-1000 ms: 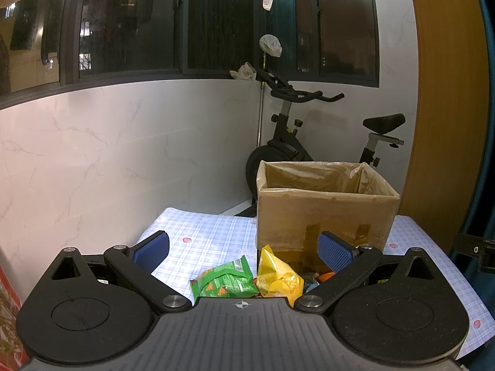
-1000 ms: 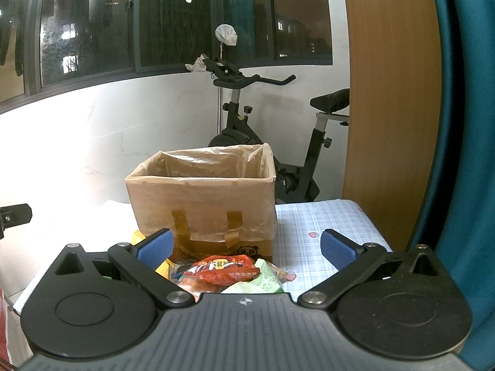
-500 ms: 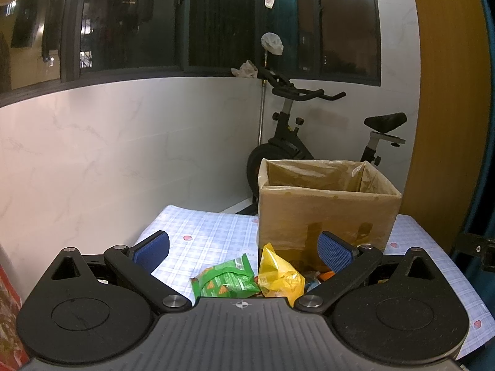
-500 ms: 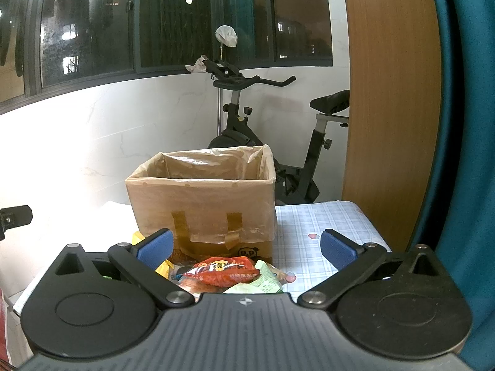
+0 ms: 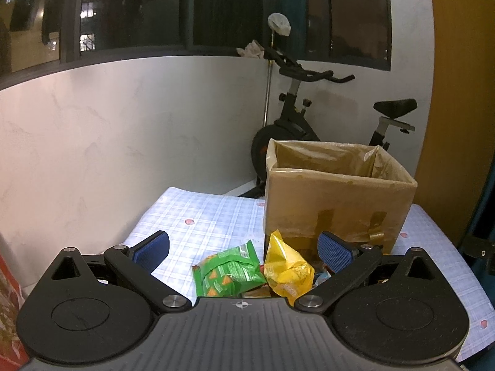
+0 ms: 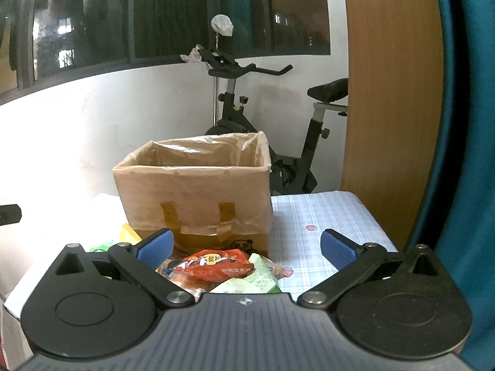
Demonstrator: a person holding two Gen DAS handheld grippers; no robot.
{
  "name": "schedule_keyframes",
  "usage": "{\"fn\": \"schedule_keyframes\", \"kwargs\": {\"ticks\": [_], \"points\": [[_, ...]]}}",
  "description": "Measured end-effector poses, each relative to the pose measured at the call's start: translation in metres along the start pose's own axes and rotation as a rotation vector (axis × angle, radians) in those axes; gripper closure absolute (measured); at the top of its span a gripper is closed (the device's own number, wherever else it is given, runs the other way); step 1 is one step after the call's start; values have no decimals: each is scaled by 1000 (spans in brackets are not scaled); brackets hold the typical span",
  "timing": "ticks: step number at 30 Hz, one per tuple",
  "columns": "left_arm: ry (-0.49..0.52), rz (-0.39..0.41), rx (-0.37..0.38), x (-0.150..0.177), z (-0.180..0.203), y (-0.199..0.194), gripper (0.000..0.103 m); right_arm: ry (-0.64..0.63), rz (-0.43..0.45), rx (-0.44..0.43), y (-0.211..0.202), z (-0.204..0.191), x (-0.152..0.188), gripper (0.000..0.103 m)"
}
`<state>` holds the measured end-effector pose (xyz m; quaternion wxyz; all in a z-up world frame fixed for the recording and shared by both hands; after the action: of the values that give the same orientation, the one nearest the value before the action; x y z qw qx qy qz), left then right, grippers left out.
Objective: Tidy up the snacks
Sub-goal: 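Grasp the yellow bag with the left tool while the right tool grasps the pale green candy bag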
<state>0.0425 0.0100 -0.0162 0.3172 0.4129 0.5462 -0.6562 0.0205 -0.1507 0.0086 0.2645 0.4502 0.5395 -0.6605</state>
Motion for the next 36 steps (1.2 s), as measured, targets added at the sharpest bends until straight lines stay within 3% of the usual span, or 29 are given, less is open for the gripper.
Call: {"fn": "schedule_keyframes", "kwargs": {"ticks": [5, 14, 23, 36], "points": [[47, 14, -37, -3, -8, 20, 0, -8, -9, 7, 25, 1, 2, 0], [43, -16, -58, -7, -36, 58, 1, -15, -26, -14, 76, 13, 11, 3], [-2, -73, 5, 16, -50, 94, 1, -142, -99, -56, 120, -3, 60, 3], [-28, -130, 78, 37, -47, 112, 6, -156, -163, -76, 132, 3, 82, 3]]}}
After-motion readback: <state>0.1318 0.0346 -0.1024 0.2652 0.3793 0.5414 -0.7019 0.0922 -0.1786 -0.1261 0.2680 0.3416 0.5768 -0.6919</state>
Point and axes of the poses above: each gripper's, at about its wrist camera, not at the fingertips, and y roughly the way its jaws point, z to its right, x to its underside, the point moved 1 cm from there along y, roughly the way its jaws point, and after that the axes turned 13 degrees about x, right-handed, at the moved point
